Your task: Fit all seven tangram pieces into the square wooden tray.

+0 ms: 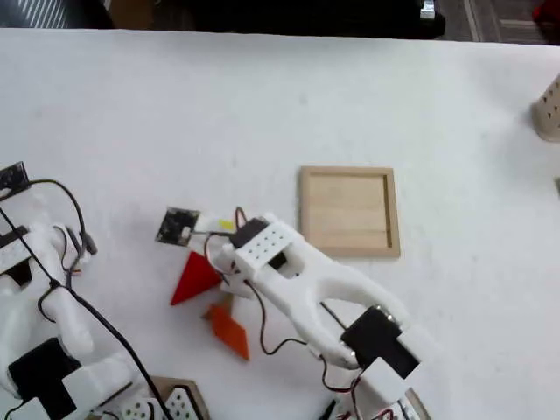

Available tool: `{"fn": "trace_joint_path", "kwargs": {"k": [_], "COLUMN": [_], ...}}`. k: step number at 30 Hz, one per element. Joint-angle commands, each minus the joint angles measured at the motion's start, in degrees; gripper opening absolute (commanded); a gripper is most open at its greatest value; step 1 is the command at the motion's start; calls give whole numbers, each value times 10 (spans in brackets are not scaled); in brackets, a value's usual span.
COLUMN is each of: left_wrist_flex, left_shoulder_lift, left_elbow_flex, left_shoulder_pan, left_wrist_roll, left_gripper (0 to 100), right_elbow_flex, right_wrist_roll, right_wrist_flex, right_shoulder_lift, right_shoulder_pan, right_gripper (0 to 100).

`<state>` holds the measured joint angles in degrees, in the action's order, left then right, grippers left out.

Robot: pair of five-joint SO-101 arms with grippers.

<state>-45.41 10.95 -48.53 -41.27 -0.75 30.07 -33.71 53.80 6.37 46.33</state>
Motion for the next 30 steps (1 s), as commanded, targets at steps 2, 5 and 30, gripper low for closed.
{"fn": "trace_joint_path", "kwargs": {"k": [2,5,30], "left_wrist_flex": [0,0,0], "left_shoulder_lift": [-1,-1,-1], "left_elbow_flex": [27,27,27], "left_shoulder_pan": [13,13,13], "left_wrist_roll": [-13,-13,-12], "left_gripper": [211,211,211], "right_elbow_flex": [-13,-13,-11], "right_wrist_roll": [-7,-6,80], "right_wrist_flex": [-6,-6,65], "right_shoulder_lift": [2,1,-151], "right_shoulder_pan": [0,0,-124], "right_gripper": [193,84,58]}}
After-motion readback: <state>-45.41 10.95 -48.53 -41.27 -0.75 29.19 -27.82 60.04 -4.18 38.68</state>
